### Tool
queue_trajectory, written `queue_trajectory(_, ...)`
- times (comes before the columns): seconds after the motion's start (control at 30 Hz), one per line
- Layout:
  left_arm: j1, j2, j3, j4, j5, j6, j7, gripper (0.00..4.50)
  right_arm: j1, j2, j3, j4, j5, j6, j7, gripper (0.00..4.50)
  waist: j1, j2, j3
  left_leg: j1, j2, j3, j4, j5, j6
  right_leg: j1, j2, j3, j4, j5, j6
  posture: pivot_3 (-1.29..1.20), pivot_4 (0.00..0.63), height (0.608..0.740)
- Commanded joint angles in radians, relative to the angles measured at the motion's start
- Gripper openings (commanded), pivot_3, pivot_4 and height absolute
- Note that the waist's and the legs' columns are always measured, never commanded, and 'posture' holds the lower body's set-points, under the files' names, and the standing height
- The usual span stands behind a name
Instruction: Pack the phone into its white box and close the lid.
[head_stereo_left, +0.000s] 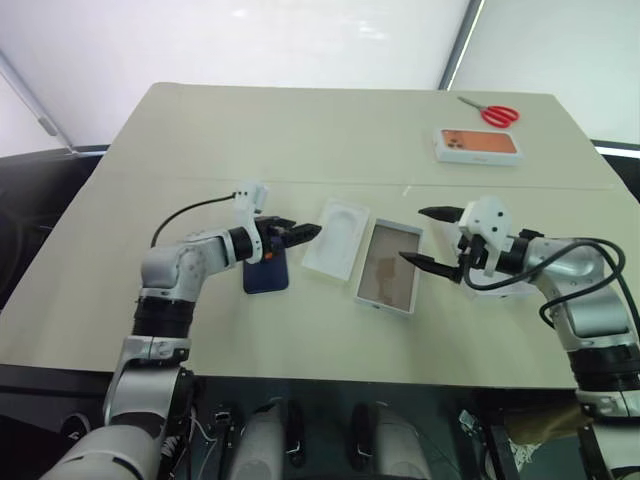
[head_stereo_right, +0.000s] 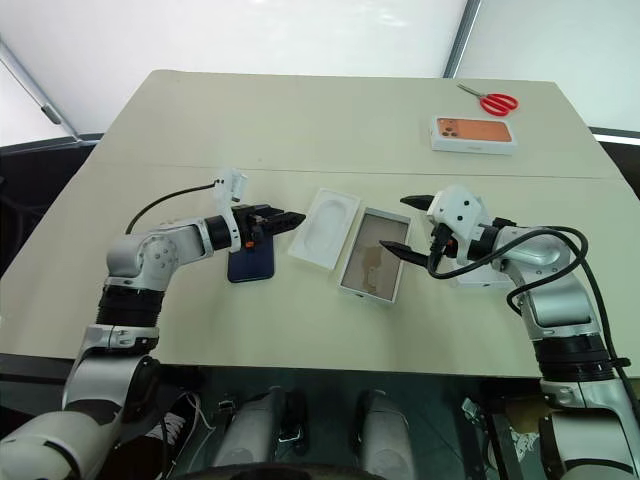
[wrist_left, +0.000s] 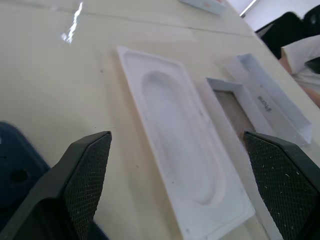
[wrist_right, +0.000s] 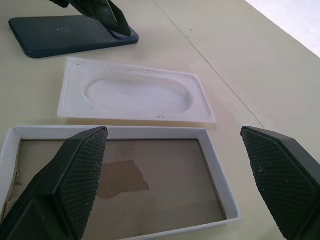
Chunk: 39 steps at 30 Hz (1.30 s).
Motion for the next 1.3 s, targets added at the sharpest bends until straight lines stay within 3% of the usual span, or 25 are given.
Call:
queue_trajectory(0.03,-0.063,-0.018,0.020,0.044,-0.007,0.040,0.017,4.43,0.003,0.000,-0.019,-0.026,-0.005,-0.023,-0.015,4.46,0.002,0.000,0.000,0.000,0.000,0.000,0.000,0.000,0.000,0.000,0.000,0.000,0.000,0.000,0.000,0.00,0.150,0.738)
queue_trajectory(0.47,-0.182,-0.060,-0.038,0.213,0.035,0.136,-0.010,4.43,-0.011,0.033,-0.002,-0.007,-0.037,-0.049,-0.045,4.46,0.003,0.000,0.000,0.000,0.000,0.000,0.000,0.000,0.000,0.000,0.000,0.000,0.000,0.000,0.000,0.00,0.150,0.738)
queue_trajectory(0.73,-0.199,-0.092,0.044,0.232,-0.015,0.222,-0.005,4.43,-0.008,0.035,0.001,-0.015,-0.041,-0.054,-0.056,4.46,0.005,0.000,0.000,0.000,0.000,0.000,0.000,0.000,0.000,0.000,0.000,0.000,0.000,0.000,0.000,0.00,0.150,0.738)
queue_trajectory(0.83,-0.195,-0.092,0.067,0.235,-0.021,0.236,0.001,3.59,-0.008,0.036,0.003,-0.021,-0.040,-0.052,-0.059,4.50,0.003,0.000,0.000,0.000,0.000,0.000,0.000,0.000,0.000,0.000,0.000,0.000,0.000,0.000,0.000,0.00,0.150,0.738)
queue_trajectory(0.93,-0.181,-0.090,0.086,0.224,-0.020,0.247,0.020,2.15,-0.006,0.036,0.003,-0.024,-0.040,-0.051,-0.060,4.50,0.001,0.000,0.000,0.000,0.000,0.000,0.000,0.000,0.000,0.000,0.000,0.000,0.000,0.000,0.000,0.00,0.150,0.738)
queue_trajectory(1.3,-0.129,-0.107,0.137,0.178,-0.046,0.303,0.062,2.15,-0.017,0.039,0.011,-0.009,-0.054,-0.061,-0.061,4.50,-0.001,0.000,0.000,0.000,0.000,0.000,0.000,0.000,0.000,0.000,0.000,0.000,0.001,0.000,0.000,0.00,0.150,0.738)
